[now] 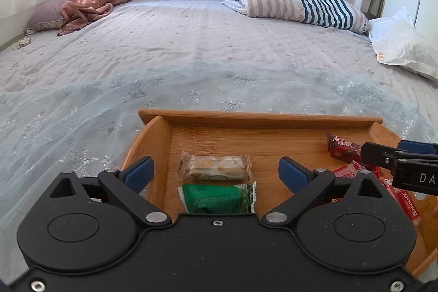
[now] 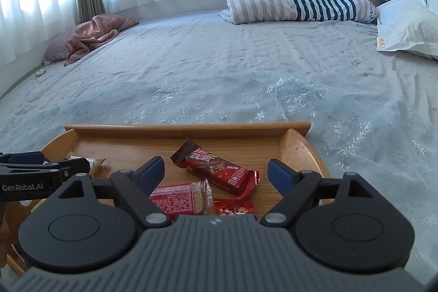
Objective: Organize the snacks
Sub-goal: 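Open both tools to release the wafer and chocolate bar on the tray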
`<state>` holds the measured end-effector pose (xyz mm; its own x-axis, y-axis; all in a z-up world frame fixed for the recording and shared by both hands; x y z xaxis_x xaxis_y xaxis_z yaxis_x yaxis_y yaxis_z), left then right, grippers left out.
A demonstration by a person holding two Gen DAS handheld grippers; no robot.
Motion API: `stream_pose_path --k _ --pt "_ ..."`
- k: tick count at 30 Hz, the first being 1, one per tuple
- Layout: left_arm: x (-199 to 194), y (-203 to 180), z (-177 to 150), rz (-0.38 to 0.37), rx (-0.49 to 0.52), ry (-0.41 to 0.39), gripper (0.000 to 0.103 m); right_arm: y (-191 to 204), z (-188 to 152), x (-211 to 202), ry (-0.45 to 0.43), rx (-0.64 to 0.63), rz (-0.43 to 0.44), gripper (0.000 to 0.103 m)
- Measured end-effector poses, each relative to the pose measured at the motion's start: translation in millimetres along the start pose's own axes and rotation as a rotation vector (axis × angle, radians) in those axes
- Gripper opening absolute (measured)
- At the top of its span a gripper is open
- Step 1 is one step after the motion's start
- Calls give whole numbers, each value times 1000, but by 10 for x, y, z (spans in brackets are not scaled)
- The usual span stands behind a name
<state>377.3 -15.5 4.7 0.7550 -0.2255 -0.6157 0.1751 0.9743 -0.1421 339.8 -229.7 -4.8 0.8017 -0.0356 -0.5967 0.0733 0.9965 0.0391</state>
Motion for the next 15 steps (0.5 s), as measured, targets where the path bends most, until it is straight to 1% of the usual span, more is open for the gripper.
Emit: stream_pose_path --k 4,15 --pt "-151 -4 -13 4 5 -8 102 0 8 -132 -18 -1 2 92" --pt "-553 -79 -71 -7 8 -22 103 22 -19 -513 -67 -18 22 98"
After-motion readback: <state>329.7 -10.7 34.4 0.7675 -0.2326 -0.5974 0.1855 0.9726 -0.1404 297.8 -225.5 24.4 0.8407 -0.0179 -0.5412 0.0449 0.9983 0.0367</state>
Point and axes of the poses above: each gripper's, at about its wrist camera, not at the fingertips, and x roughly the way its jaws point, y to its left, z to its top, the point moved 5 cm from there along x, roughly the way its jaws point, and after that the axes turned 8 degrees about -z, right-handed, at the moved point
